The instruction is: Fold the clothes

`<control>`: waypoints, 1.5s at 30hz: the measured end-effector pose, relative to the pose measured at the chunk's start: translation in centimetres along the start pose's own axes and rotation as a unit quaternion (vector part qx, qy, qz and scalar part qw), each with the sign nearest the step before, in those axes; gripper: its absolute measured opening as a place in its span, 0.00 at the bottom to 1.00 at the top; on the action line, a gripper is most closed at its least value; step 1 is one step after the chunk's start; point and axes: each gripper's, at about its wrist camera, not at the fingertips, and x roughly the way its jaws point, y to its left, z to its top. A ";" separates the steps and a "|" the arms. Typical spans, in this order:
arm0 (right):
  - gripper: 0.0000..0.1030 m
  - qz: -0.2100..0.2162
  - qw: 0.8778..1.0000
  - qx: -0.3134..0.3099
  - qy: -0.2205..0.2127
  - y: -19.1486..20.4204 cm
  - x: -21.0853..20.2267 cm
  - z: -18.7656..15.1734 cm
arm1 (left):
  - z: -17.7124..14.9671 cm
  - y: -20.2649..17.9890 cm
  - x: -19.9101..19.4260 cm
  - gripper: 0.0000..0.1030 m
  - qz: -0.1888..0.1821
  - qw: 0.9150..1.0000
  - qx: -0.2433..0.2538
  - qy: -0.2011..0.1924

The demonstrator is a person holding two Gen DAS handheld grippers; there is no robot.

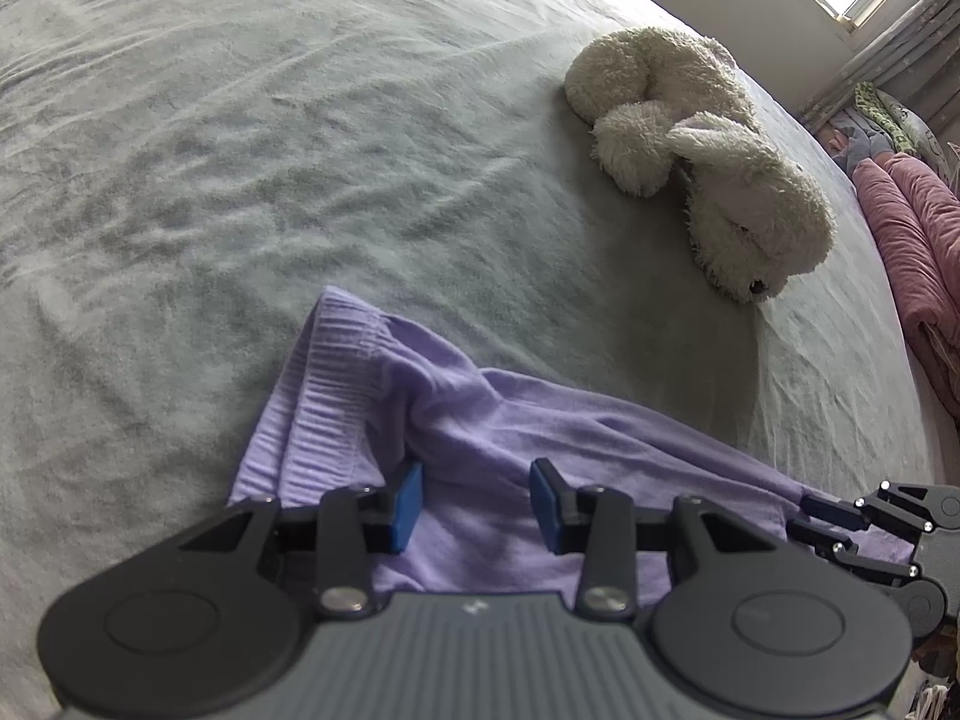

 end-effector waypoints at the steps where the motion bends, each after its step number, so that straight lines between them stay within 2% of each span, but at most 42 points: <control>1: 0.01 -0.004 1.000 -0.006 0.001 0.2 -0.1 0.0 | 0.0 0.0 0.0 0.39 0.000 1.000 0.000 0.000; 13: 0.01 -0.082 0.994 -0.069 -0.031 2.9 -2.6 -0.1 | 0.0 0.0 -0.3 0.38 0.005 1.000 -0.002 -0.002; 18: 0.01 -0.123 0.988 -0.086 -0.040 3.1 -2.1 0.6 | 0.0 0.0 -0.4 0.36 0.008 1.000 -0.005 -0.007; 24: 0.00 -0.165 0.981 -0.084 -0.066 3.0 -2.1 0.9 | 0.2 0.1 -1.3 0.35 0.016 0.999 -0.004 -0.030; 28: 0.00 -0.188 0.976 -0.078 -0.075 2.8 -2.3 0.7 | 0.3 0.4 -1.0 0.35 0.027 0.999 -0.005 -0.026; 31: 0.00 -0.183 0.979 -0.065 -0.069 2.5 -1.8 0.5 | 0.4 0.8 -0.7 0.32 0.033 0.999 -0.015 -0.022; 36: 0.01 -0.172 0.980 -0.089 -0.035 3.5 0.2 0.6 | 0.4 0.8 -1.0 0.32 0.027 0.999 -0.020 -0.031; 37: 0.02 -0.176 0.979 -0.091 -0.039 3.7 0.2 0.8 | 0.4 0.8 -1.2 0.32 0.024 0.999 -0.021 -0.036; 38: 0.06 -0.169 0.981 -0.086 -0.045 3.6 0.0 1.2 | 0.5 0.7 -1.4 0.32 0.023 0.999 -0.020 -0.041; 41: 0.07 -0.139 0.986 -0.070 -0.067 3.7 -0.6 2.5 | 0.7 0.6 -1.9 0.32 0.027 0.998 -0.014 -0.056; 45: 0.12 -0.106 0.988 -0.071 -0.082 4.8 -0.3 5.0 | 0.8 1.1 -1.2 0.32 0.036 0.998 -0.026 -0.041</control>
